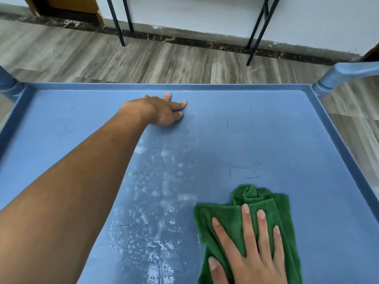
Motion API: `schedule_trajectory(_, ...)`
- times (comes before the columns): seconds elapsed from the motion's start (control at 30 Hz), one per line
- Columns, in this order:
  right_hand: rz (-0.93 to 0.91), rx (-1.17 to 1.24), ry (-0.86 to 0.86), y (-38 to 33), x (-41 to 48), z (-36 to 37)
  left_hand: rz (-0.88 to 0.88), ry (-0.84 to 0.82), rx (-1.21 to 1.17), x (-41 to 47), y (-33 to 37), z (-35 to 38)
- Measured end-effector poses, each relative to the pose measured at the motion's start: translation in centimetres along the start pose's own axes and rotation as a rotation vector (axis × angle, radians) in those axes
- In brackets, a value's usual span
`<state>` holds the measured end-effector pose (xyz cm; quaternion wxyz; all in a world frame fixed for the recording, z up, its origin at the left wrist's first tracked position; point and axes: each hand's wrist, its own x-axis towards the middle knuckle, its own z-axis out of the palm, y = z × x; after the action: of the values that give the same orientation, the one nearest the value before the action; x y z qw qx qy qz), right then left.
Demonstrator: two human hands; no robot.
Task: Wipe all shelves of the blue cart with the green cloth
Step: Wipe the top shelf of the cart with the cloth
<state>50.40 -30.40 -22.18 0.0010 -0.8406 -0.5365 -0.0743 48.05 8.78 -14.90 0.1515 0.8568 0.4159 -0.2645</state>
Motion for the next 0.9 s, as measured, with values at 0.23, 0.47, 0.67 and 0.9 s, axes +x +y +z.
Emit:
schedule_trajectory(0.23,0.013,0.03,0.009,-0.1,0.0,0.3,0.003,0.006,-0.019,0.0,0.0,0.1)
schedule_trajectory(0.47,0.012,0.181,-0.053,-0.7,6.1,0.0,0.023,0.013,-0.021,-0.8,0.1,-0.2)
schedule_trajectory(0.67,0.092,0.19,-0.141,-1.7,17.0,1.5,0.046,0.011,-0.034,-1.2,0.1,-0.3)
schedule_trajectory(0.9,0.083,0.2,-0.186,-2.5,28.7,3.1,0.091,0.028,-0.014,-1.3,-0.1,-0.5)
